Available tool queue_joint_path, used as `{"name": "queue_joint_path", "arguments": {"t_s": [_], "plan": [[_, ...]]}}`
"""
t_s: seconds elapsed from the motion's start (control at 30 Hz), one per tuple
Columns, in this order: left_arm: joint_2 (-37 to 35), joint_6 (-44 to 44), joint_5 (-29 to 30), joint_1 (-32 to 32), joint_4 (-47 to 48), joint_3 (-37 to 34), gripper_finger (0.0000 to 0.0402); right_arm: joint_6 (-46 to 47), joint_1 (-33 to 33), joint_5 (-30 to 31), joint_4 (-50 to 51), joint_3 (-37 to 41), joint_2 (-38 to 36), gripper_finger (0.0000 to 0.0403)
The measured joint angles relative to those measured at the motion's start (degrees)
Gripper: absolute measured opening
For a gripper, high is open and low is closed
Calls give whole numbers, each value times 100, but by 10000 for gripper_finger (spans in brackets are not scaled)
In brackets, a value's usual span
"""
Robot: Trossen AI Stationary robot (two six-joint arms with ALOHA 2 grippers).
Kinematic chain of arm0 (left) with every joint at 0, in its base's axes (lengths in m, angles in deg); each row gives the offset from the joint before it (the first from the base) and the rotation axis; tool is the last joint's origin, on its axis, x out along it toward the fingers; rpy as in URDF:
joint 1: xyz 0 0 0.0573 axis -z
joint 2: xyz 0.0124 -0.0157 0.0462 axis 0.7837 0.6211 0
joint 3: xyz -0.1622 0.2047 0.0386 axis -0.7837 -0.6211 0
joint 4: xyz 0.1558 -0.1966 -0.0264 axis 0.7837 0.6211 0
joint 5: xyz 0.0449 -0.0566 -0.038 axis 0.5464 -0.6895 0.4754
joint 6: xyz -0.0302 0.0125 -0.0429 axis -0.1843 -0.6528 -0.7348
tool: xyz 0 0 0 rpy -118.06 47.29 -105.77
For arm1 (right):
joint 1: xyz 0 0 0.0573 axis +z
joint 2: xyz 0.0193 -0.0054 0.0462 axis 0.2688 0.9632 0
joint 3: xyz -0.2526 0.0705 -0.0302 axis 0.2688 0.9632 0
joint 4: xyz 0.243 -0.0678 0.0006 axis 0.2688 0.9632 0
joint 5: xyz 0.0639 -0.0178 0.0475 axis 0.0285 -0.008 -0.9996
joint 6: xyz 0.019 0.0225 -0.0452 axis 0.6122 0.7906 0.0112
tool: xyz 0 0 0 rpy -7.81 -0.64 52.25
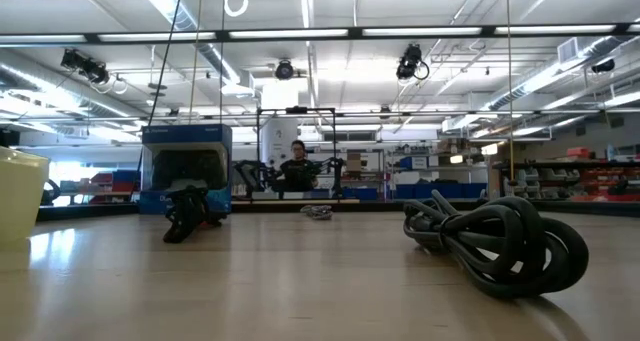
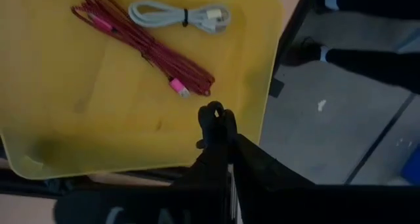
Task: Pick and place USB-C Cables
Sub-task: Put the right black charger cable into the yellow bin, then put the left black charger cable into the yellow bin
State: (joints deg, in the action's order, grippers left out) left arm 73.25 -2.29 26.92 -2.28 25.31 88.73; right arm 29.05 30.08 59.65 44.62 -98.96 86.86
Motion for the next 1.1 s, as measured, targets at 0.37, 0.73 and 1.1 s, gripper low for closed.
{"name": "queue_joint_path", "arguments": {"t_s": [0.37, 0.73, 1.1], "plan": [[0, -219, 278, 4, -6, 7, 150, 0, 2, -2, -2, 0, 0, 121], [0, -403, 941, -326, -484, 7, 212, 0, 2, -2, -3, 0, 0, 122], [0, 421, 1572, -1137, -2318, 7, 191, 632, 2, -2, -225, 0, 2, 120]]}}
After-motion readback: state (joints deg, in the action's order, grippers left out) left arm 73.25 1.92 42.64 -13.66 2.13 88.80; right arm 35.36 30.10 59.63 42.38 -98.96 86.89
